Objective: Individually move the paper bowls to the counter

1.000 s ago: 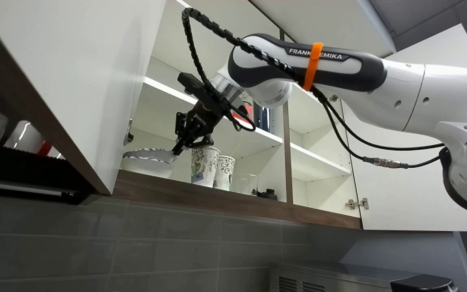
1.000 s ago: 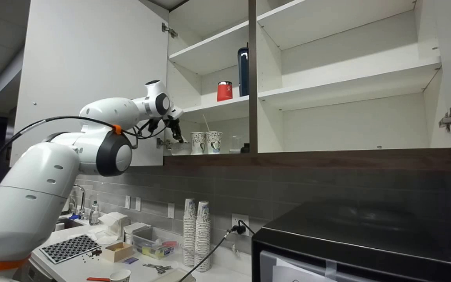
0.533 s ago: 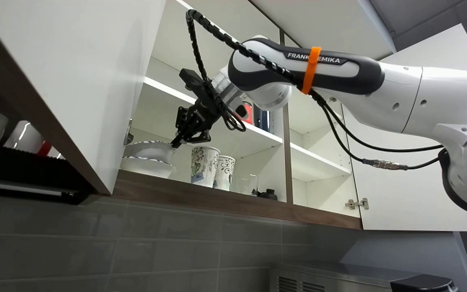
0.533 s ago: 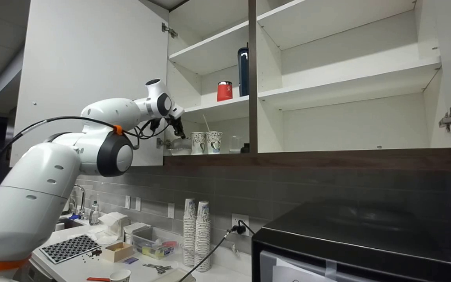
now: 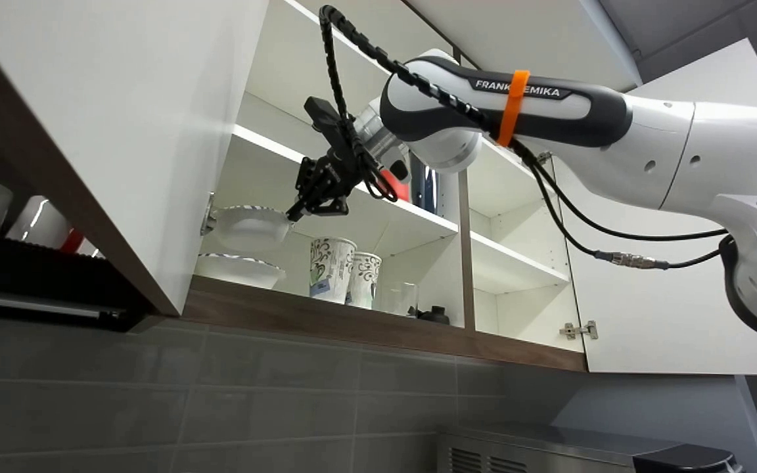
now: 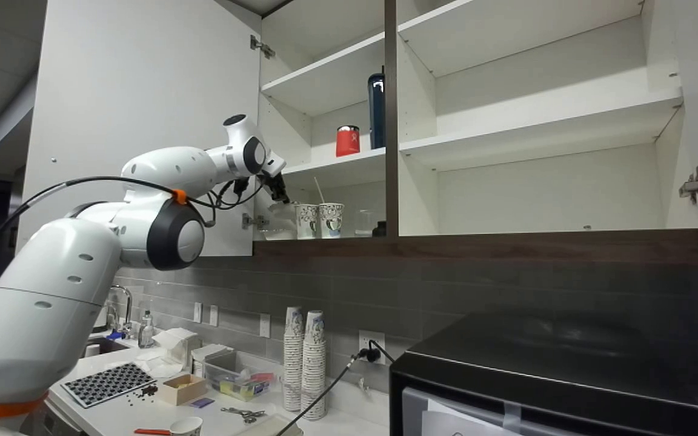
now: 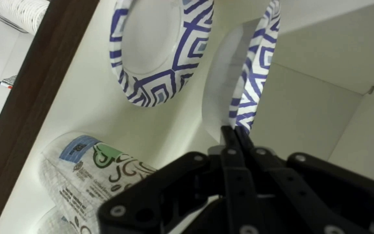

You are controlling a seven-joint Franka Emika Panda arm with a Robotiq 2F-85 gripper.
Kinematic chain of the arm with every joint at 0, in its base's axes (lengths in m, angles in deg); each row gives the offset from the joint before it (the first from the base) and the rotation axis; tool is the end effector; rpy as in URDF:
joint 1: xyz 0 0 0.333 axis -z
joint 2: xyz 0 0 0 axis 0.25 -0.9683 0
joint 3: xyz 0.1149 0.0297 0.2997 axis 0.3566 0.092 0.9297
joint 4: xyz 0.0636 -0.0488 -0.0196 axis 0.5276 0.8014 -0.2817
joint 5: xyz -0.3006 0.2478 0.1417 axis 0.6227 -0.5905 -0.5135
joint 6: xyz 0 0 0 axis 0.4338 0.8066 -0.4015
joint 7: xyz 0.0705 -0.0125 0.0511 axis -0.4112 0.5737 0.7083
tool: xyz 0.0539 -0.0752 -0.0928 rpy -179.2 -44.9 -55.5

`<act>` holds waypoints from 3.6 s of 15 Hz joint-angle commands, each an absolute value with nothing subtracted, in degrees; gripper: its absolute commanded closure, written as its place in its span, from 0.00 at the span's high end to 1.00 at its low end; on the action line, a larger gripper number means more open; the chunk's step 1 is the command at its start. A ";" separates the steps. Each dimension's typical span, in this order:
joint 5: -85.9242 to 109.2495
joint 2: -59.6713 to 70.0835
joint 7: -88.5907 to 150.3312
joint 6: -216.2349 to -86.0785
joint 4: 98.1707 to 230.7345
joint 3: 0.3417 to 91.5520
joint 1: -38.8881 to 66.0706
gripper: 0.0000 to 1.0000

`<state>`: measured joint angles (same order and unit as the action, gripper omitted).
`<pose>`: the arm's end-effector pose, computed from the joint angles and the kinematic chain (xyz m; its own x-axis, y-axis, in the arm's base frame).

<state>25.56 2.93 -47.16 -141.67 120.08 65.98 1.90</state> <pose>0.6244 0.2582 0.8606 0.4038 -0.8690 0.2859 -0.3726 -0.4416 -0.8162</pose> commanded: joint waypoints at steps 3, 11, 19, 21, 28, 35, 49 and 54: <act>24.49 8.37 -48.93 -143.93 125.87 66.11 2.87 0.01; 16.75 19.84 -45.87 -146.14 139.06 66.11 5.45 0.01; -1.81 35.20 -30.25 -151.35 159.41 61.71 6.81 0.01; -6.31 39.12 -22.64 -151.76 164.68 59.57 5.60 0.01; -20.09 49.76 2.64 -149.56 181.44 54.16 2.23 0.01; -26.63 55.27 20.39 -149.21 193.79 51.11 2.30 0.01; -26.78 54.21 20.98 -149.13 193.59 51.92 4.17 0.03; -24.80 53.23 24.73 -147.80 198.88 49.62 6.18 0.01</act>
